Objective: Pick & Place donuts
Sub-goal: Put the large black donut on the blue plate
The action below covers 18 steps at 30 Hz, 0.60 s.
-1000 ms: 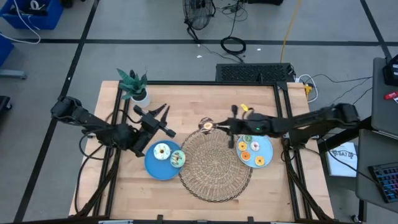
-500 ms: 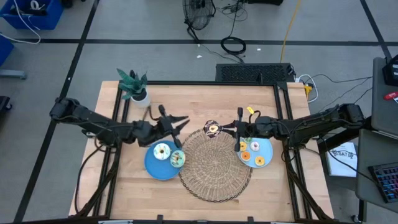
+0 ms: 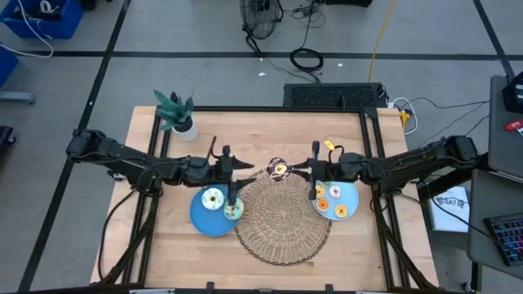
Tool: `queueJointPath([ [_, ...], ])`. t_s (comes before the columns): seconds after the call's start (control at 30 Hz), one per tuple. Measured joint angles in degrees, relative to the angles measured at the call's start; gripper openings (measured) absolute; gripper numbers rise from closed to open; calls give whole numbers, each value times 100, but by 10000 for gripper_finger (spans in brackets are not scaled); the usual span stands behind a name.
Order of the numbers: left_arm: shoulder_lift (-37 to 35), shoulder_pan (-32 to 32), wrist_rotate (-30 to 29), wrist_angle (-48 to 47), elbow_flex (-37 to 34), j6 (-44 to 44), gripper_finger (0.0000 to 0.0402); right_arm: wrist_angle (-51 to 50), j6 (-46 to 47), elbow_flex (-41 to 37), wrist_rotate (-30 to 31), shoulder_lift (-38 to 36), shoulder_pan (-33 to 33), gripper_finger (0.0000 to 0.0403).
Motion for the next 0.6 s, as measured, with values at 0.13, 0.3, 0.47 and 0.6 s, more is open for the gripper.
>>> queueJointPath([
  [0.13,111,9,-13,364,2,102,255,162,72,2,-304,71,28,6],
  [0.3,492,69,-2,933,2,155,287,169,121,2,-258,172,30,7],
  [0.47,757,79,243,1235,0,339,284,157,121,2,-253,175,35,7],
  [0.6,743,76,584,1395,0,309,273,159,122,2,-243,177,35,8],
])
